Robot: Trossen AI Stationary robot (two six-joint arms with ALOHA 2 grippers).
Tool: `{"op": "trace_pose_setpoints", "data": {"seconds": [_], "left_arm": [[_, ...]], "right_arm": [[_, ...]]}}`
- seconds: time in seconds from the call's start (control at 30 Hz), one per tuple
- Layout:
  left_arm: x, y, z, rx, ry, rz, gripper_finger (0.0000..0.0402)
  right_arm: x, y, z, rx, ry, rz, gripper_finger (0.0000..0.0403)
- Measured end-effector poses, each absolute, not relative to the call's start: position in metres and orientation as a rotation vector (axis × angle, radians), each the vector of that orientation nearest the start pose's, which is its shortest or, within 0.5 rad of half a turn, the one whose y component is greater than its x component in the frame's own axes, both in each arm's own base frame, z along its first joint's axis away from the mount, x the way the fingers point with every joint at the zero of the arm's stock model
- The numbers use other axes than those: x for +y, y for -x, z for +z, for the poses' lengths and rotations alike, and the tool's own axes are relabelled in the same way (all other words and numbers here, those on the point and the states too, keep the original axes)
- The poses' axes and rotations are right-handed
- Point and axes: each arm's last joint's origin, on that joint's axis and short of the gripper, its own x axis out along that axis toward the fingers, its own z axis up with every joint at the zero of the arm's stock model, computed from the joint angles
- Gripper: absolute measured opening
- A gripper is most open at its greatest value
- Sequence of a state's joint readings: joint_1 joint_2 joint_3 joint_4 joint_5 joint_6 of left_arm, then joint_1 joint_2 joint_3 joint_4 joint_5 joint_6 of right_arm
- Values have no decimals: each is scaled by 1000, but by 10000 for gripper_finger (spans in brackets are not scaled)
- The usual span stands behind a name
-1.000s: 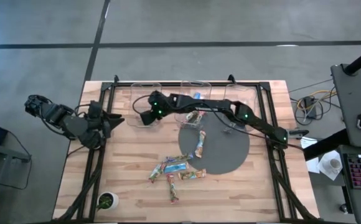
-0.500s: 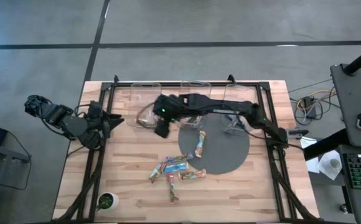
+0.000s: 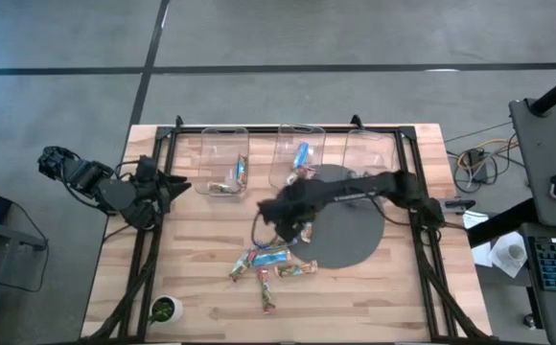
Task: Pick and place Granola Bars by type
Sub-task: Put the yellow granola bar into the left transparent bin
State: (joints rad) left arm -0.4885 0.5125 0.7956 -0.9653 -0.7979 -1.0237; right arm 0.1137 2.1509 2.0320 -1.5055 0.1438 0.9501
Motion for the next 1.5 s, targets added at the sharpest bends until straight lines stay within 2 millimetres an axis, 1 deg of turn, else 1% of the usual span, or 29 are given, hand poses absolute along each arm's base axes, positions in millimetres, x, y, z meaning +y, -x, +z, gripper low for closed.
{"op": "trace_pose_setpoints", "data": {"seconds": [0.07,0.13,0.2,0.33,0.4,0.47,0.53,0.6,0.7,0.83,0.9,0.97,1.17,1.27,1.4,1.5], "left_arm": [[-17,-77,303,342,573,534,142],[-17,-77,302,349,564,533,142],[-17,-77,302,353,557,532,142],[-17,-77,302,355,544,529,142],[-17,-77,302,356,543,529,142],[-17,-77,302,357,543,529,142],[-17,-77,302,357,542,530,142],[-17,-76,302,358,540,530,142],[-17,-77,302,360,535,529,142],[-17,-76,302,361,534,529,142],[-17,-76,302,361,533,529,142],[-17,-76,302,361,533,530,142],[-17,-77,300,364,534,533,142],[-18,-77,299,365,536,536,142],[-18,-77,298,364,540,538,142],[-18,-77,298,363,541,538,142]], "right_arm": [[50,-397,254,1441,-566,-804,187],[57,-389,242,1424,-628,-831,187],[59,-382,231,1364,-720,-851,187],[53,-365,228,1140,-969,-857,187],[49,-360,219,1055,-1057,-861,187],[46,-355,208,1017,-1110,-889,187],[45,-352,199,1021,-1148,-899,187],[45,-351,189,1048,-1149,-917,188],[44,-355,178,1039,-1131,-939,197],[42,-360,177,992,-1103,-968,209],[40,-357,167,1042,-1070,-1019,213],[40,-359,158,1061,-1052,-1038,216],[40,-370,142,1030,-1055,-998,215],[40,-375,140,1012,-1073,-987,214],[41,-374,139,1028,-1061,-992,200],[43,-372,141,1031,-1050,-988,167]]}}
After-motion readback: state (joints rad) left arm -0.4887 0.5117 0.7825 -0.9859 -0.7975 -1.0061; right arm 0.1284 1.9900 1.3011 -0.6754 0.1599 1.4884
